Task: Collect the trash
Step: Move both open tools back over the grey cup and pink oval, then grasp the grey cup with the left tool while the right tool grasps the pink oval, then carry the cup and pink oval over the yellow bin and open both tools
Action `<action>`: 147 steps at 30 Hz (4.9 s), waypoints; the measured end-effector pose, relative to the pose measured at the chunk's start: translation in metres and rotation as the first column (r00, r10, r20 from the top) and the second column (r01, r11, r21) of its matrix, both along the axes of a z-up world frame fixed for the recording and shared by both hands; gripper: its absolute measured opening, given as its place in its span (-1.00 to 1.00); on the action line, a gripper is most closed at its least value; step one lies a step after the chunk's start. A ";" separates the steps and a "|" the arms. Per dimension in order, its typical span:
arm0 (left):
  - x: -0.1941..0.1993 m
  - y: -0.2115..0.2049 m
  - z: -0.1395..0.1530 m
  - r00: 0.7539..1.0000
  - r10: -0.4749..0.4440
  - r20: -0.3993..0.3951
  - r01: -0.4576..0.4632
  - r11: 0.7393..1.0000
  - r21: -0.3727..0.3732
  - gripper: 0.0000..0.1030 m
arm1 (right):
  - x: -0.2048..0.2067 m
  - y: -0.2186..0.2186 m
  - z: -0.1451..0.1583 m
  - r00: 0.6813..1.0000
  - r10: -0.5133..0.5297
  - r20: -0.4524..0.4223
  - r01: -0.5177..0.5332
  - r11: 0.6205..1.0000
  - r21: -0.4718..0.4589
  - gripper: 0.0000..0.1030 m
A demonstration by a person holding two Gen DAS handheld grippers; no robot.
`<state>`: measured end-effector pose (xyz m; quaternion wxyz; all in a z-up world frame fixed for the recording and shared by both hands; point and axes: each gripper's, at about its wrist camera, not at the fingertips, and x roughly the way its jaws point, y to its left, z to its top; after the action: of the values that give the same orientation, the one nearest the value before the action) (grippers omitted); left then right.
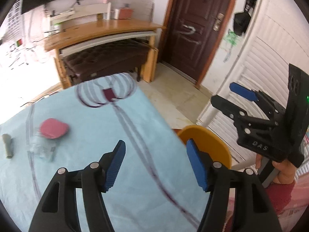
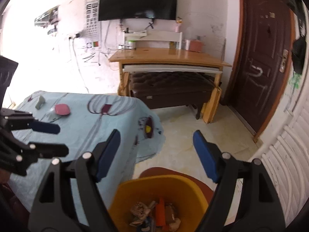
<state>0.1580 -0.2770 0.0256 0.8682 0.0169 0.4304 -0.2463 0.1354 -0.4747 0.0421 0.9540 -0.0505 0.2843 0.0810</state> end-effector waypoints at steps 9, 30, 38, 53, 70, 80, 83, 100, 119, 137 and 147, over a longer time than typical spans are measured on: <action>0.021 0.111 0.011 0.976 0.215 0.036 -0.215 0.977 0.004 0.31 | 0.025 0.080 0.012 0.989 0.149 -0.013 -0.150 0.989 -0.005 0.58; 0.062 0.273 -0.019 0.875 0.485 0.000 -0.485 0.875 0.011 0.34 | 0.079 0.233 -0.007 0.922 0.323 -0.215 -0.348 0.934 -0.088 0.58; 0.074 0.278 -0.033 0.866 0.500 0.001 -0.499 0.866 0.026 0.34 | 0.089 0.251 -0.016 0.928 0.291 -0.234 -0.319 0.944 -0.089 0.58; 0.109 0.262 -0.053 0.856 0.516 -0.004 -0.511 0.849 0.137 0.32 | 0.118 0.255 -0.050 0.927 0.172 -0.334 -0.209 0.975 -0.077 0.58; 0.092 0.230 -0.055 0.893 0.445 0.072 -0.450 0.869 0.207 -0.63 | 0.119 0.231 -0.058 0.910 0.181 -0.373 -0.182 0.983 0.032 -0.15; 0.084 0.242 -0.055 0.889 0.457 0.040 -0.458 0.878 0.139 -0.63 | 0.116 0.200 -0.050 0.901 0.243 -0.360 -0.162 0.957 0.241 -0.36; 0.084 0.246 -0.055 0.890 0.456 0.025 -0.455 0.883 0.118 -0.63 | 0.114 0.195 -0.048 0.896 0.271 -0.352 -0.167 0.939 0.300 -0.46; 0.086 0.251 -0.055 0.897 0.442 0.020 -0.441 0.890 0.115 -0.63 | 0.121 0.150 -0.051 0.897 0.262 -0.355 -0.083 0.890 0.448 -0.68; 0.067 0.242 -0.052 0.909 0.412 0.068 -0.418 0.902 0.112 -0.68 | 0.107 0.161 -0.054 0.943 0.091 -0.321 -0.048 0.989 0.140 -0.86; 0.024 0.207 -0.018 0.901 0.371 0.225 -0.398 0.913 0.088 -0.71 | 0.067 0.147 -0.020 0.985 0.019 -0.172 -0.012 0.999 0.041 -0.86; 0.020 0.168 -0.006 0.939 0.290 0.185 -0.307 0.949 0.073 -0.71 | 0.043 0.098 -0.013 0.991 -0.057 -0.120 0.067 0.994 0.081 -0.86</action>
<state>0.1784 -0.1090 0.0198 0.9274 0.0160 0.3634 -0.0872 0.1780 -0.3762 0.0295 0.9389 0.0036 0.3378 0.0659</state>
